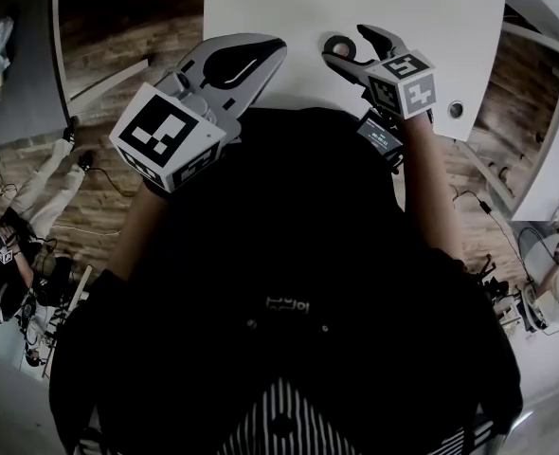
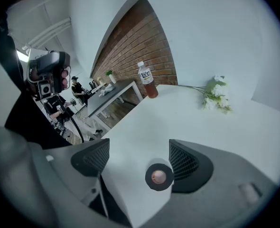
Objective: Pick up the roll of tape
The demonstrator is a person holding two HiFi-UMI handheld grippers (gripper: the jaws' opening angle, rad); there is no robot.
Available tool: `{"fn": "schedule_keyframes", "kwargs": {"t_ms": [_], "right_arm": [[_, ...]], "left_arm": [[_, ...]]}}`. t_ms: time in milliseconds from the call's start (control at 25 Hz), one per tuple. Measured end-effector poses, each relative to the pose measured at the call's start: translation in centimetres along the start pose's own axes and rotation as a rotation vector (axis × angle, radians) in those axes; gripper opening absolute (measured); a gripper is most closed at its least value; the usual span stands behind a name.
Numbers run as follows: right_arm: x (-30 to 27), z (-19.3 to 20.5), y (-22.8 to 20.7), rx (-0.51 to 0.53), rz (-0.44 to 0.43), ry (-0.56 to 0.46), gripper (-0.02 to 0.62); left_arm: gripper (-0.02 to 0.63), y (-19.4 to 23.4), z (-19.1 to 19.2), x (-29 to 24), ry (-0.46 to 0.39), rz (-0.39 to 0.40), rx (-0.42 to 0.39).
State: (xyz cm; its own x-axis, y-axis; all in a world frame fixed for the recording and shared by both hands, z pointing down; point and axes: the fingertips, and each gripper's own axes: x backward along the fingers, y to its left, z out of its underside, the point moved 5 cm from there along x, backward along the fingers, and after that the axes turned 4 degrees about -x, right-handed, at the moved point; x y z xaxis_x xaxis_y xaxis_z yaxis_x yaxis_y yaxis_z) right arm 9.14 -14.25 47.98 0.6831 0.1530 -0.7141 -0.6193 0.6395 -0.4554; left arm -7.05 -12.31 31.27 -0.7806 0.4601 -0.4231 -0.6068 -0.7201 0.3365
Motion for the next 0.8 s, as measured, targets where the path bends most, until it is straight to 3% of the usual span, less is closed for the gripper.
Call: {"fn": "schedule_keyframes", "kwargs": {"t_ms": [280,800], "right_arm": [[-1.9,2.1,-0.2,0.006,0.005,0.054,0.405],[-4.7,4.8,-2.7,0.084,0.075,0.243,0.416]], "left_arm": [[0.005,-0.3,0.6,-0.1,0.020,-0.026,-0.009],[0.005,0.3,1.6,0.7,0.033,-0.076,0.020]]}}
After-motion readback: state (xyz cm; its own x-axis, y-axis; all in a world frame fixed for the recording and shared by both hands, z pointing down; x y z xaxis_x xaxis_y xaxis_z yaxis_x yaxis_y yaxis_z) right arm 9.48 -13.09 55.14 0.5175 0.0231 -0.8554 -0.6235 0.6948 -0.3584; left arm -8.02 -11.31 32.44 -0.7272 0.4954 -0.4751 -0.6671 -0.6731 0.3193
